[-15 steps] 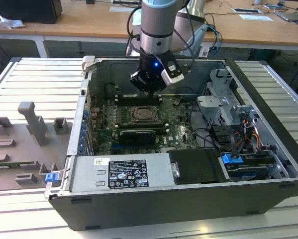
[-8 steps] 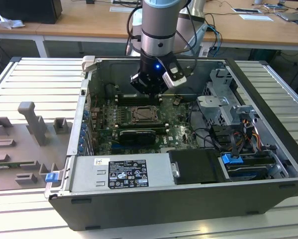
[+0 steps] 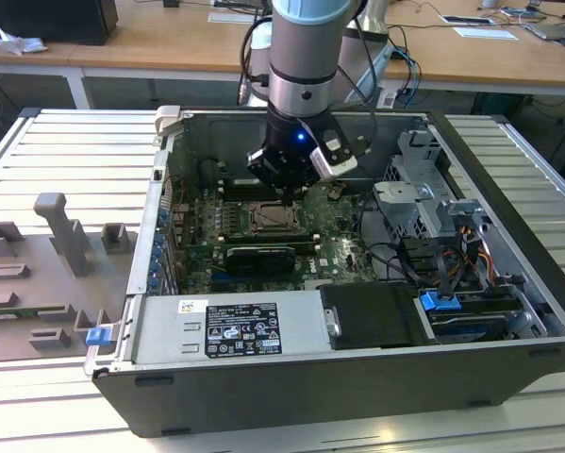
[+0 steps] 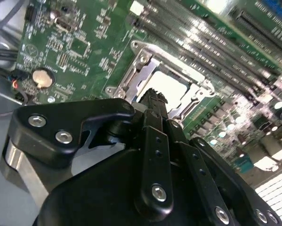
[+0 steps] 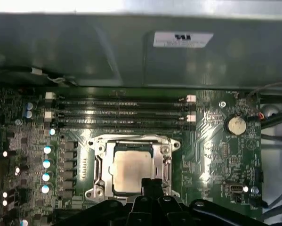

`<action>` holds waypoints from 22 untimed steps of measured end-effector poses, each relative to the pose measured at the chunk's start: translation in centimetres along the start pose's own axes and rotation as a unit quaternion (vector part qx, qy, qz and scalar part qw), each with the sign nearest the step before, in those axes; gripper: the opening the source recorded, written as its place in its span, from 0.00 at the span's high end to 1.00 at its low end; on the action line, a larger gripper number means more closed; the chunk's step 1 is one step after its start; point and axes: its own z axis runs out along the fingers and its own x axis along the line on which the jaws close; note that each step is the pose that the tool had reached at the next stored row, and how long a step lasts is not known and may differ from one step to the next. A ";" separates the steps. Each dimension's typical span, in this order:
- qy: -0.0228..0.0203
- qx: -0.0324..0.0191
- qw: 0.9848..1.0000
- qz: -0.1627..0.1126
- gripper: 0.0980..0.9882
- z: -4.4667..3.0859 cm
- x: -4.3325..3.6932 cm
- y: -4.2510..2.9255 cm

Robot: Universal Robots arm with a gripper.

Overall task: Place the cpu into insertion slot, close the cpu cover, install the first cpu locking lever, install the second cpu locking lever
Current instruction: 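Install the second cpu locking lever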

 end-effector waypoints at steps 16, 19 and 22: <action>0.000 -0.003 1.000 -0.002 0.99 0.16 2.92 -3.06; 0.000 -0.004 1.000 -0.003 0.99 0.59 3.64 -3.10; 0.000 -0.005 1.000 -0.004 0.99 1.41 3.90 -3.16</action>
